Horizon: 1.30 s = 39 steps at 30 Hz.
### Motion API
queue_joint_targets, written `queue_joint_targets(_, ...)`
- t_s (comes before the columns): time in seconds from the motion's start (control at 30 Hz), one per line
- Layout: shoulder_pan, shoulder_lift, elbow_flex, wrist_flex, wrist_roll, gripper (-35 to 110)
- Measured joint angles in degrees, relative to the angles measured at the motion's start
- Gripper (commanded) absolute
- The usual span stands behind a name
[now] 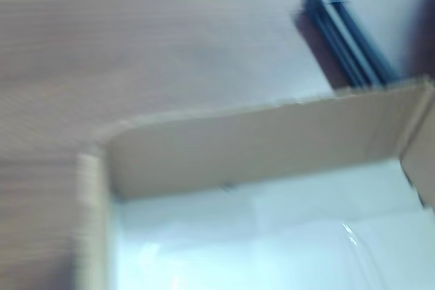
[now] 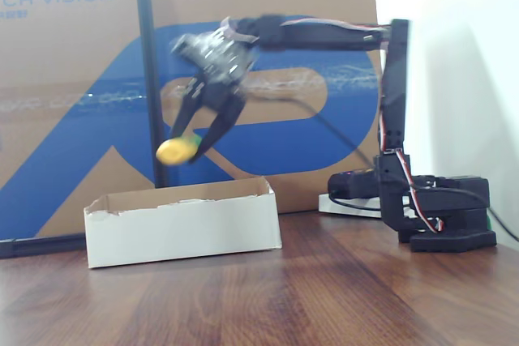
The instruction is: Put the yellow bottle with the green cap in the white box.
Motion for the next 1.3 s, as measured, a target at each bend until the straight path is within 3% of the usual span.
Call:
queue_joint_targets(0.27,5.7,-12.6,-9.9,-2.0,0.4,0)
queue_joint_targets(0.67,17.0,-18.1,-10.4,-8.5,-0.2,0)
queue_joint_targets(1.1,17.2,-17.3,-7.6,-10.1,0.9,27)
queue_joint_targets(1.3,14.5,-10.3,-1.1,-12.7,0.0,23)
